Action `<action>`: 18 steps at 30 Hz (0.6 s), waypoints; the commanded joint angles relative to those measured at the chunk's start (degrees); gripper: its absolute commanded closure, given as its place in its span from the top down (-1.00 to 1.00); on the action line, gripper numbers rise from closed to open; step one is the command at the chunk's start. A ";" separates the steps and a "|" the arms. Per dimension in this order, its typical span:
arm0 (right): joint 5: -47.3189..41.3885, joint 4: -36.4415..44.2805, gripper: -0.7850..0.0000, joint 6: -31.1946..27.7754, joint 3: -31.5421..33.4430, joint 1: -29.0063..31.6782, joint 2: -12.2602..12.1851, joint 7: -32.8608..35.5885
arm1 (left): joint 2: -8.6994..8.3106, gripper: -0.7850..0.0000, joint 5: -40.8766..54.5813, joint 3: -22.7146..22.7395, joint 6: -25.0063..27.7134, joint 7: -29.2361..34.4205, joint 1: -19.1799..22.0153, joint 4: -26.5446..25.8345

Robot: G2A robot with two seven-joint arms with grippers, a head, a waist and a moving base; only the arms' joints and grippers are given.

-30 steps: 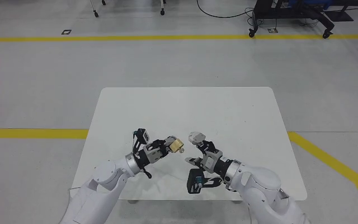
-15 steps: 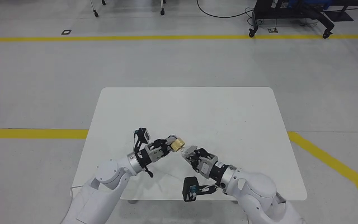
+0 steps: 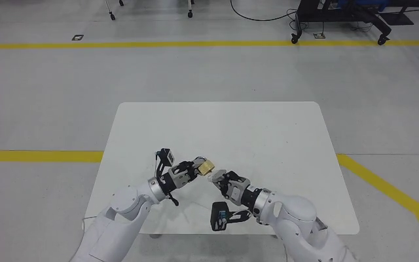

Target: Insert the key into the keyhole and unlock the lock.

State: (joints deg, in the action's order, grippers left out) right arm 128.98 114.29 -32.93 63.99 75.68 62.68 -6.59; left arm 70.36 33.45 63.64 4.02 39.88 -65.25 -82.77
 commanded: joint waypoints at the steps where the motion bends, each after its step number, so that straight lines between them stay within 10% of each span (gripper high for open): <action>1: -1.75 -0.53 -1.00 -0.30 0.14 -0.19 0.08 -0.09 | 0.04 -1.00 0.12 0.06 0.52 0.55 0.11 0.29; 18: -36.33 -11.37 -1.00 -5.94 3.75 -3.09 1.47 -1.54 | 0.32 -1.00 -6.59 0.73 14.34 -2.37 -2.00 0.19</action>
State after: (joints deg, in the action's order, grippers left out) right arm 93.96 103.43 -38.43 67.54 72.69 64.15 -7.78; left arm 70.66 27.35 64.38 17.96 37.77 -67.11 -82.52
